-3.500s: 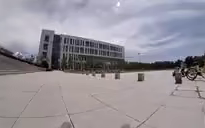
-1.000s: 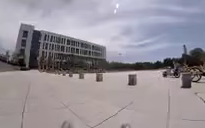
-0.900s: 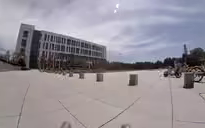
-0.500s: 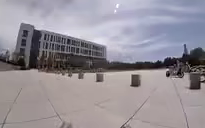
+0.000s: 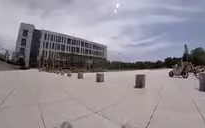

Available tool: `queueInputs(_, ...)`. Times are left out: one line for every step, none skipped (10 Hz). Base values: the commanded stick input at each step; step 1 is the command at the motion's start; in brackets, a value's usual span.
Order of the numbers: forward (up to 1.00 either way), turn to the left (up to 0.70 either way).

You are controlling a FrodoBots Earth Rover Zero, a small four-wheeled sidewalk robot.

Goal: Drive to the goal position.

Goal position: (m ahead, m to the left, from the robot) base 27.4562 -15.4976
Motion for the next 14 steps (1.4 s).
queueInputs(0.70,0.00)
queueInputs(0.70,0.00)
queueInputs(0.70,0.00)
queueInputs(0.70,-0.01)
queueInputs(0.70,-0.10)
queueInputs(0.70,-0.26)
queueInputs(0.70,-0.26)
queueInputs(0.70,0.00)
queueInputs(0.70,0.00)
queueInputs(0.70,0.00)
queueInputs(0.70,0.00)
queueInputs(0.70,0.00)
queueInputs(0.70,0.00)
queueInputs(0.70,0.00)
